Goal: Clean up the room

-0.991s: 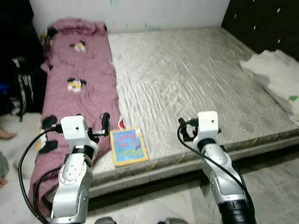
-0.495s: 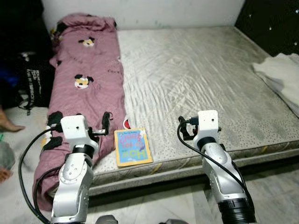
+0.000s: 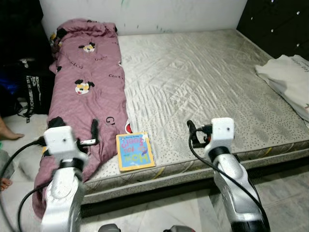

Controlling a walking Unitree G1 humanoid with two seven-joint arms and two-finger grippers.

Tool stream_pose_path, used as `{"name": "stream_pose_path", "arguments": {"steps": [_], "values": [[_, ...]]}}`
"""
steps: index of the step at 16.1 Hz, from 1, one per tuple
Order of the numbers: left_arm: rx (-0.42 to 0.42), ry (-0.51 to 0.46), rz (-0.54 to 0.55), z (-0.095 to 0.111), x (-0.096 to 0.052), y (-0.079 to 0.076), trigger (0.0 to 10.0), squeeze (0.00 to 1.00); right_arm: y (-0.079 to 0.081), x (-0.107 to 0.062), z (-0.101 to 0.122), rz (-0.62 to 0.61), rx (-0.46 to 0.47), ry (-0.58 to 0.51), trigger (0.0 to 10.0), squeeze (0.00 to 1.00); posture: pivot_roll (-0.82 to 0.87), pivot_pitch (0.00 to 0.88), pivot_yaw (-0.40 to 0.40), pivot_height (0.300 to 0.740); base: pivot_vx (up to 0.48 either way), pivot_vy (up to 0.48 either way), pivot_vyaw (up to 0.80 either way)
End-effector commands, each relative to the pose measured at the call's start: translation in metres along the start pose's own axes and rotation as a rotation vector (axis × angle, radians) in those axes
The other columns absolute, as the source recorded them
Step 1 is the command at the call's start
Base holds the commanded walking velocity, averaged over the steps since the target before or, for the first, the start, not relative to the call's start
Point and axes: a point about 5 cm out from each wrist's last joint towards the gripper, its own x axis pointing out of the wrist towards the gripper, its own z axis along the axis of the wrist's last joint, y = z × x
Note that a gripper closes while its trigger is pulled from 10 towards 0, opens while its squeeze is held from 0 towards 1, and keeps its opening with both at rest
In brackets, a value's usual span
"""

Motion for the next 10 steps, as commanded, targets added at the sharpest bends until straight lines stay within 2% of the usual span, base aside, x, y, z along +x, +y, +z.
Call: {"name": "stream_pose_path", "arguments": {"steps": [1, 4, 7, 9, 10], "values": [[0.007, -0.015, 0.002, 0.005, -0.001, 0.001, 10.0, 0.00, 0.000, -0.001, 0.007, 0.008, 0.002, -0.025, 10.0, 0.00, 0.04, 0.057, -0.022, 0.740, 0.000, 0.000, 0.00], [0.015, 0.025, 0.018, 0.000, -0.005, 0.004, 10.0, 0.00, 0.000, -0.002, 0.005, 0.015, 0.000, -0.019, 10.0, 0.00, 0.05, 0.058, -0.025, 0.740, 0.000, 0.000, 0.00], [0.072, 0.073, 0.020, -0.005, -0.016, 0.015, 10.0, 0.00, -0.005, -0.010, 0.017, -0.023, -0.036, -0.096, 10.0, 0.00, 0.05, 0.062, -0.020, 0.740, 0.000, 0.000, 0.00], [0.136, 0.100, 0.041, -0.008, -0.021, 0.020, 10.0, 0.00, -0.003, -0.014, 0.019, -0.007, 0.033, -0.114, 10.0, 0.00, 0.06, 0.057, -0.016, 0.740, 0.000, 0.000, 0.00], [0.150, 0.114, 0.053, -0.011, -0.020, 0.021, 10.0, 0.00, -0.004, -0.014, 0.015, -0.027, -0.006, -0.098, 10.0, 0.00, 0.06, 0.052, -0.016, 0.740, 0.000, 0.000, 0.00]]}}
